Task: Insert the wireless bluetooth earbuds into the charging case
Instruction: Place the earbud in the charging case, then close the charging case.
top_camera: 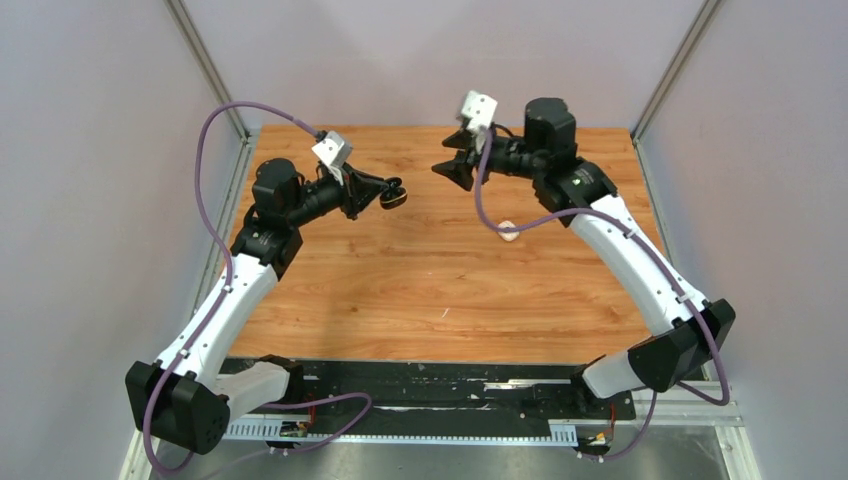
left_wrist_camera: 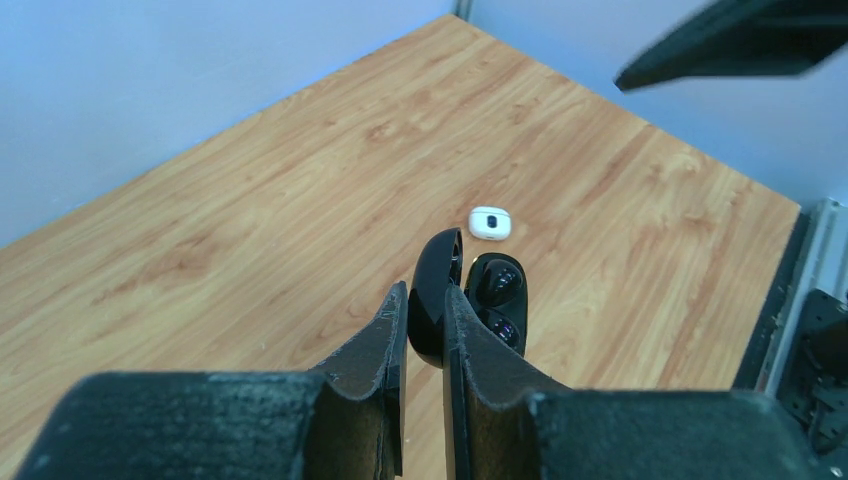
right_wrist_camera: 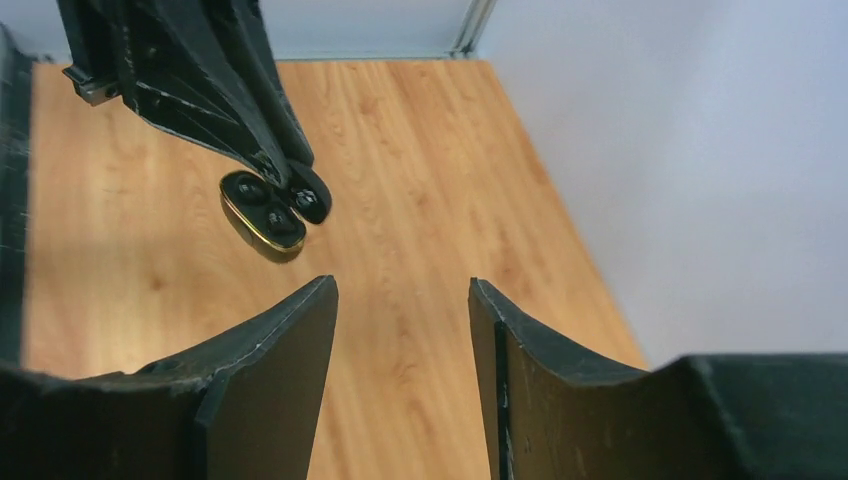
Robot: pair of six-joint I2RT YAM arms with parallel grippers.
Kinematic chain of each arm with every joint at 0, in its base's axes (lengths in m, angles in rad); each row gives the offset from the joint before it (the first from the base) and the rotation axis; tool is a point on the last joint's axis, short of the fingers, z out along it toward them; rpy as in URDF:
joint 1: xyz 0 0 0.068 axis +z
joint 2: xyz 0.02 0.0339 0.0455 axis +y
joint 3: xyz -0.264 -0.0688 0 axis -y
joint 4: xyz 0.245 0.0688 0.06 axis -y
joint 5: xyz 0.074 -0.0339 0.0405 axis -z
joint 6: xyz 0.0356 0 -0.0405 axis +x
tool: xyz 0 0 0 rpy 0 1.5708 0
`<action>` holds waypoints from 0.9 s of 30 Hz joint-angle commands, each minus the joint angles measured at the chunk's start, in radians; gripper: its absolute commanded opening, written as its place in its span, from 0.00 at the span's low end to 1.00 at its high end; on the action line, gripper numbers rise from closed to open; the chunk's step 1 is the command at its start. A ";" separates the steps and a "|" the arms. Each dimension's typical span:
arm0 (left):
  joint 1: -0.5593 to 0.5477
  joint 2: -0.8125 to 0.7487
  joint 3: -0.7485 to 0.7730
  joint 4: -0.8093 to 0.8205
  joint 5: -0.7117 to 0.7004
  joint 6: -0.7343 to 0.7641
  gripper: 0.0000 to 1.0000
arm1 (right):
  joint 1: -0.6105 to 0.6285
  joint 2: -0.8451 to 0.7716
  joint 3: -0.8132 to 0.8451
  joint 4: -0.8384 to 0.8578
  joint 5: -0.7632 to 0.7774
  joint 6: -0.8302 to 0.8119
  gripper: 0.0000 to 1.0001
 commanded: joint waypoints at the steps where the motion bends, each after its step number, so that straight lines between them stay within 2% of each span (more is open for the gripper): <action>1: -0.003 -0.020 0.042 0.076 0.133 0.036 0.00 | -0.139 -0.008 -0.025 -0.068 -0.348 0.382 0.54; 5: -0.003 0.018 0.104 0.108 0.262 0.032 0.00 | -0.178 0.020 -0.043 -0.071 -0.585 0.425 0.56; 10: -0.003 0.070 0.161 0.139 0.329 -0.011 0.00 | -0.176 0.079 -0.021 -0.072 -0.694 0.456 0.58; 18: -0.003 0.116 0.206 0.160 0.346 -0.045 0.00 | -0.146 0.152 0.056 -0.043 -0.739 0.472 0.57; 27: -0.009 0.129 0.194 0.200 0.312 -0.106 0.00 | -0.123 0.205 0.081 0.081 -0.721 0.630 0.59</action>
